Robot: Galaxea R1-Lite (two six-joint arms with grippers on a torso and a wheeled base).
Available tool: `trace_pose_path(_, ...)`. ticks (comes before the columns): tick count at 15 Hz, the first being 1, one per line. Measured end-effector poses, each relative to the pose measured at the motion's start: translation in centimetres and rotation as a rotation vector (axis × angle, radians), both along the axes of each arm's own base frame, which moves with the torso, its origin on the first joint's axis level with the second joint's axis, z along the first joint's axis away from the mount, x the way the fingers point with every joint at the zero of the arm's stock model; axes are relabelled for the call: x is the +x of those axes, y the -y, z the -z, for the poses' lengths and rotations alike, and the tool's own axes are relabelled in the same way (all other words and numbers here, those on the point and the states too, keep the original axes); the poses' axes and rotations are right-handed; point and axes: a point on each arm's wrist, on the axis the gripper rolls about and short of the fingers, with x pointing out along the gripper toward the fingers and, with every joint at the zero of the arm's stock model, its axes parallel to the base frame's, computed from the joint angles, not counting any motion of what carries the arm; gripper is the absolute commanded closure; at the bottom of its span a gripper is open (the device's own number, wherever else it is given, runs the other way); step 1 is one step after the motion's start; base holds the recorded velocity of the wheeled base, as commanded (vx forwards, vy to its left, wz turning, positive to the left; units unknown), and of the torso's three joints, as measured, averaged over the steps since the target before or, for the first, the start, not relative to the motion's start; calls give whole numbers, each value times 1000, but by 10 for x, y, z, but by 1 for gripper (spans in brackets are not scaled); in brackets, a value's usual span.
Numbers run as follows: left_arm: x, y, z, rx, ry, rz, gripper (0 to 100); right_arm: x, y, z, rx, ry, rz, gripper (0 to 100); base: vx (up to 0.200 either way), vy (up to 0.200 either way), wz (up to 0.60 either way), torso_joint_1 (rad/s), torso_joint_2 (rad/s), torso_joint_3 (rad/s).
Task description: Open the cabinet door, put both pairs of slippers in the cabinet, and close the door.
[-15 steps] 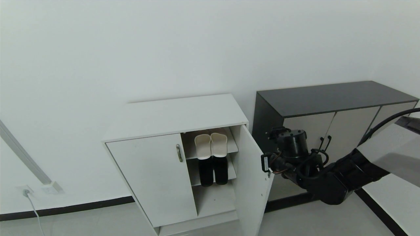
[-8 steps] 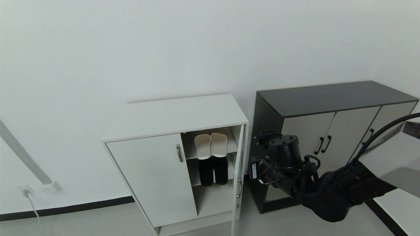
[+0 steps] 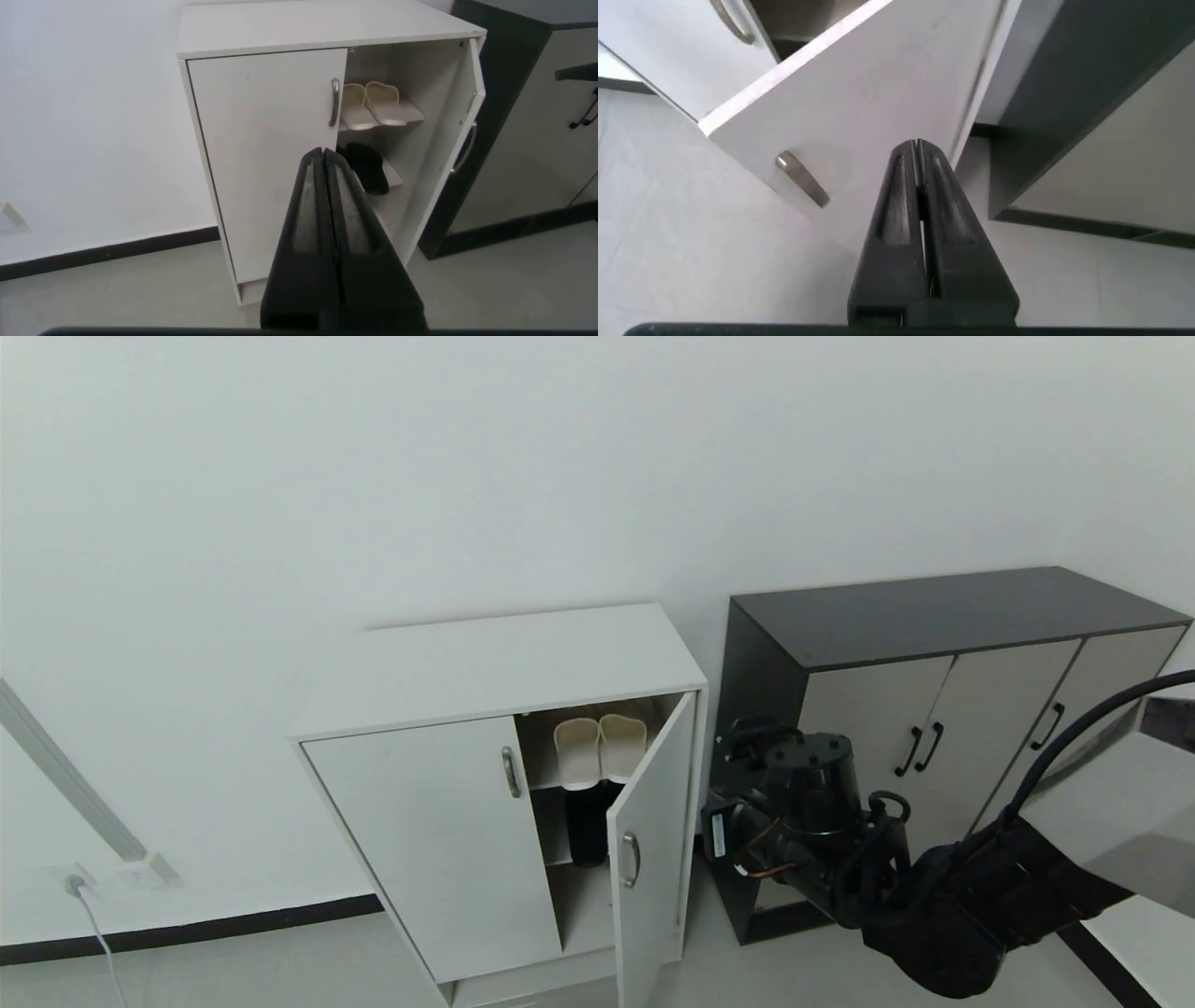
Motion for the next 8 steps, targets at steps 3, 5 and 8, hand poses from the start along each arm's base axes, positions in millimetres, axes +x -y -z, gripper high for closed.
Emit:
trace_pose_path(3, 0, 0, 0, 0, 0, 1, 100, -3, 1, 3, -7, -10, -5, 100, 0, 0, 600, 1, 5, 5)
trace_pose_path(5, 0, 0, 0, 0, 0, 0, 100, -4, 2, 3, -14, -13, -9, 100, 0, 0, 600, 2, 5, 2)
trace_pose_path(8, 0, 0, 0, 0, 1, -1, 100, -5, 3, 1, -30, 28, -22, 100, 0, 0, 0, 0, 0, 0)
